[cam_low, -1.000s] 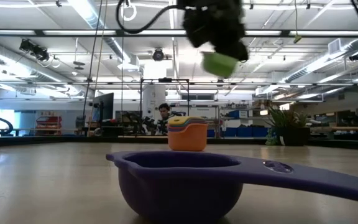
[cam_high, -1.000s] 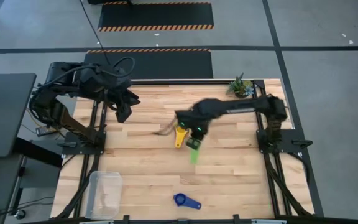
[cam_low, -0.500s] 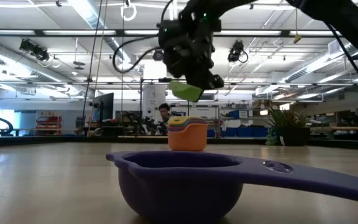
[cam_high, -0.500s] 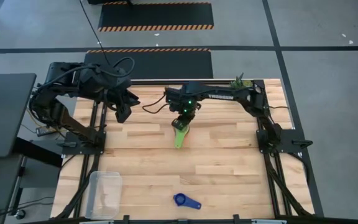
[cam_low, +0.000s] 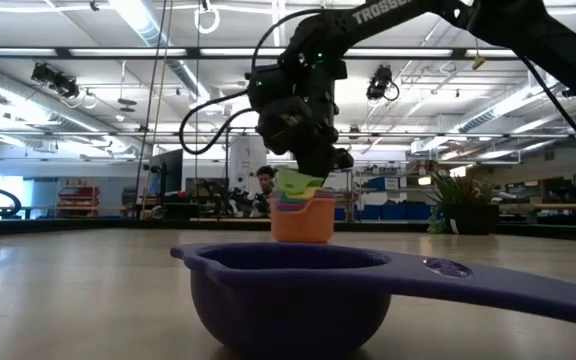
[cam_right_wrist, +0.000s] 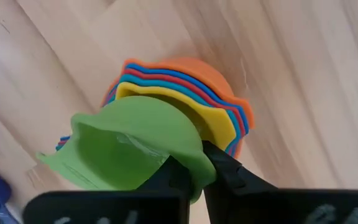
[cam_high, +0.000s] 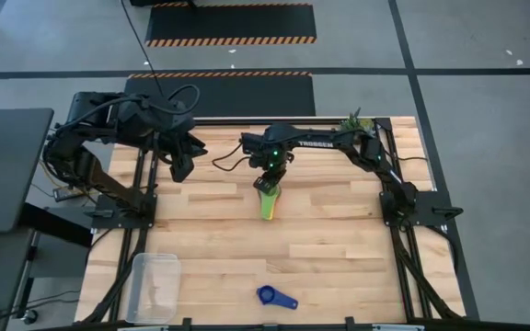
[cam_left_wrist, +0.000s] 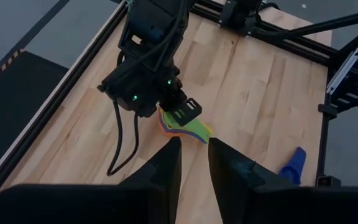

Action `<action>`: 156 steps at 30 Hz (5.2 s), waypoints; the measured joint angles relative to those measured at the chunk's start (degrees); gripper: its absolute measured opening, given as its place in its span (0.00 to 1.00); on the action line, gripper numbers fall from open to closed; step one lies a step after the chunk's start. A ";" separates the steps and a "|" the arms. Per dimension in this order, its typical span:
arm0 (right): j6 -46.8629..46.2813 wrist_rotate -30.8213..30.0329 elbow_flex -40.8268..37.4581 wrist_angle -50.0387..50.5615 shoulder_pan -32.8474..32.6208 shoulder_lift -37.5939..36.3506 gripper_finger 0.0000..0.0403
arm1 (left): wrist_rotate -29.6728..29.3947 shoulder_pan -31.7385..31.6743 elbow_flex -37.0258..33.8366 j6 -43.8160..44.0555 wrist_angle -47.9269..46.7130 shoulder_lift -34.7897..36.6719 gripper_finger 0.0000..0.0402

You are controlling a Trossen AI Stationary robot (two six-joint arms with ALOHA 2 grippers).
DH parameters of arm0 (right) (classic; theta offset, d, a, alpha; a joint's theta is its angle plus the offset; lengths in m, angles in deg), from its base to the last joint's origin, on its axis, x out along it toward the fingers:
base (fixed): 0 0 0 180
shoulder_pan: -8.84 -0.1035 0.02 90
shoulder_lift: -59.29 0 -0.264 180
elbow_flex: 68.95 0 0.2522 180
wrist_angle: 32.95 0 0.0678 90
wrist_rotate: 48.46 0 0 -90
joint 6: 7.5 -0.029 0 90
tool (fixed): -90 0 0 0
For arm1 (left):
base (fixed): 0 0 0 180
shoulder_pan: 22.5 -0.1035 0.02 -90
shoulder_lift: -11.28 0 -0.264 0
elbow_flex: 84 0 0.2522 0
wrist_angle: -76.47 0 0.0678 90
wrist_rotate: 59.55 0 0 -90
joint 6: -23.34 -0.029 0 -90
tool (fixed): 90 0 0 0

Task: Nest measuring cups in basket
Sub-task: Stack the light green measuring cup on top of the yellow measuring cup, then stack the dark blue measuring cup on top of the light green measuring cup

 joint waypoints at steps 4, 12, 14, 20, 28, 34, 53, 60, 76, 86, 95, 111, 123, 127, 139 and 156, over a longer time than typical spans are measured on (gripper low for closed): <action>2.45 0.14 0.00 -0.15 0.72 0.05 0.25 | 0.00 0.00 0.00 0.00 0.00 0.00 0.22; 3.09 8.68 -0.02 0.84 2.85 0.06 0.42 | 0.00 0.00 0.00 0.01 -0.01 0.00 0.22; 3.50 10.38 -0.04 1.13 3.10 -0.17 0.42 | 0.00 0.00 0.00 0.01 0.00 0.00 0.22; 3.39 7.29 -0.07 2.61 3.19 -1.49 0.42 | 0.00 0.00 0.00 0.02 0.00 0.00 0.22; 3.58 3.81 -0.07 9.27 3.12 -3.30 0.42 | 0.00 0.00 0.00 0.03 -0.01 0.00 0.22; 8.17 6.21 -0.11 9.49 1.94 -9.61 0.42 | 0.00 0.00 0.00 -3.42 -0.01 0.00 0.22; 6.58 -1.16 -0.07 6.98 -11.88 -43.57 0.42 | 5.14 3.30 -0.04 -1.49 0.01 -4.31 0.22; 11.07 -5.54 -0.04 7.04 -14.97 -51.37 0.42 | 5.17 11.86 -0.04 16.21 0.01 -12.52 0.22; 16.38 -5.32 -0.04 4.55 -15.58 -60.57 0.42 | 4.15 29.27 -0.04 62.38 7.82 -33.84 0.22; 16.48 -3.76 -0.04 4.49 -15.58 -60.57 0.42 | 5.51 31.76 -0.02 47.61 10.50 -46.63 0.22; 15.02 -0.95 -0.04 4.55 -15.58 -60.57 0.42 | 6.47 29.81 -0.05 35.06 16.77 -51.45 0.22; 15.01 2.29 -0.04 4.96 -15.58 -60.61 0.42 | 10.87 29.73 0.00 30.13 21.48 -55.36 0.22; 14.99 2.53 -0.04 4.98 -15.58 -60.61 0.42 | 11.17 29.92 -0.02 28.98 21.70 -57.77 0.22; 14.99 3.19 -0.04 4.92 -15.58 -60.61 0.42 | 10.71 29.92 -0.04 28.51 20.69 -58.21 0.22; 14.99 3.82 -0.04 4.94 -15.58 -60.61 0.42 | 10.95 30.26 -0.06 26.97 22.52 -59.96 0.22; 14.97 3.84 -0.04 4.97 -15.58 -60.61 0.42 | 12.58 26.53 0.71 25.34 16.26 -58.45 0.02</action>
